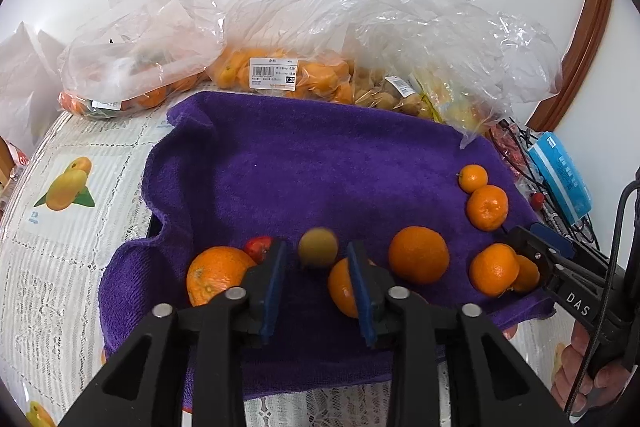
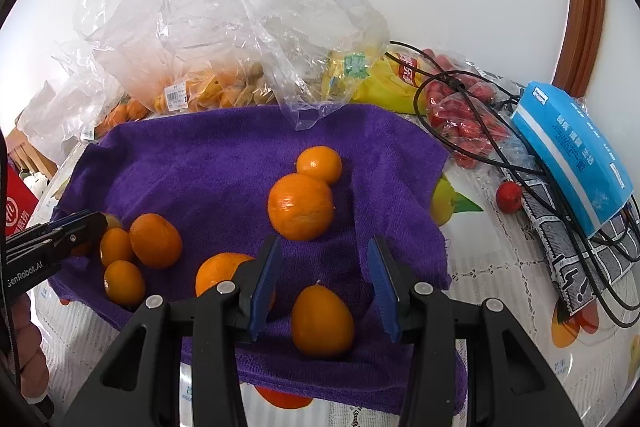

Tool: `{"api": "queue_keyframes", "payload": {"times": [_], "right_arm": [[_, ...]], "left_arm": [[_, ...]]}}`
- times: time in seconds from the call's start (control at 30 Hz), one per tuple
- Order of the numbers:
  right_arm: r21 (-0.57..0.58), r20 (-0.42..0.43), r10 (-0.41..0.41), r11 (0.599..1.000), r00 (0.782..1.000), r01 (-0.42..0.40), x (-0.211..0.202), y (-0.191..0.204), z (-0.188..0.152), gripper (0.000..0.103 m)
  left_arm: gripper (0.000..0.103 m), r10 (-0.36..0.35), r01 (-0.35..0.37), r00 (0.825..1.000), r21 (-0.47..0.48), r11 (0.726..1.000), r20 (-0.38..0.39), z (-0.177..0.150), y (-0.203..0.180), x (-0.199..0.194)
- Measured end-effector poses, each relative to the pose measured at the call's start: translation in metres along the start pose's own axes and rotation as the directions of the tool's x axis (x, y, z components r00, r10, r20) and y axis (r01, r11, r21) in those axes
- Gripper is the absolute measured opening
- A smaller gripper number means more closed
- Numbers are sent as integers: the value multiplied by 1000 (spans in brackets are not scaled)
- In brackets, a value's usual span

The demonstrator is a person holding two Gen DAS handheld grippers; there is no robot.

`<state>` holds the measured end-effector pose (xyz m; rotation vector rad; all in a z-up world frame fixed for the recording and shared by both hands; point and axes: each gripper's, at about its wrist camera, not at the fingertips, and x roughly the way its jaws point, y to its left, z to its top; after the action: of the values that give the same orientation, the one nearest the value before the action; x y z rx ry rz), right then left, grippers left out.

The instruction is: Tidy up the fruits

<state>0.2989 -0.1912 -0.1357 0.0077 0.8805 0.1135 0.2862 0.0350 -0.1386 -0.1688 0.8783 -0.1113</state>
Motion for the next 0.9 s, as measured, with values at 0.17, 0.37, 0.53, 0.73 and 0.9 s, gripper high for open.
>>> {"api": "queue_keyframes", "payload": {"times": [0.17, 0.37, 0.53, 0.73, 0.9], "right_arm": [[-9, 6, -6, 1000, 1000, 6, -4, 2, 0, 48], [-22, 10, -16, 1000, 1000, 16, -18, 7, 1, 49], [-12, 17, -27, 1000, 999, 28, -41, 11, 0, 53], [-14, 32, -63, 998, 997, 64, -84, 19, -4, 65], [22, 51, -75, 997, 996, 74, -127, 20, -13, 65]], "left_arm": [[43, 7, -7, 1000, 6, 1000, 1, -1, -3, -4], [51, 5, -5, 1000, 24, 1000, -7, -1, -9, -15], [56, 14, -13, 1000, 28, 1000, -12, -5, -15, -31], [65, 8, -8, 1000, 52, 999, -8, -18, -26, -63], [72, 13, -14, 1000, 76, 997, 17, -29, -37, -102]]}}
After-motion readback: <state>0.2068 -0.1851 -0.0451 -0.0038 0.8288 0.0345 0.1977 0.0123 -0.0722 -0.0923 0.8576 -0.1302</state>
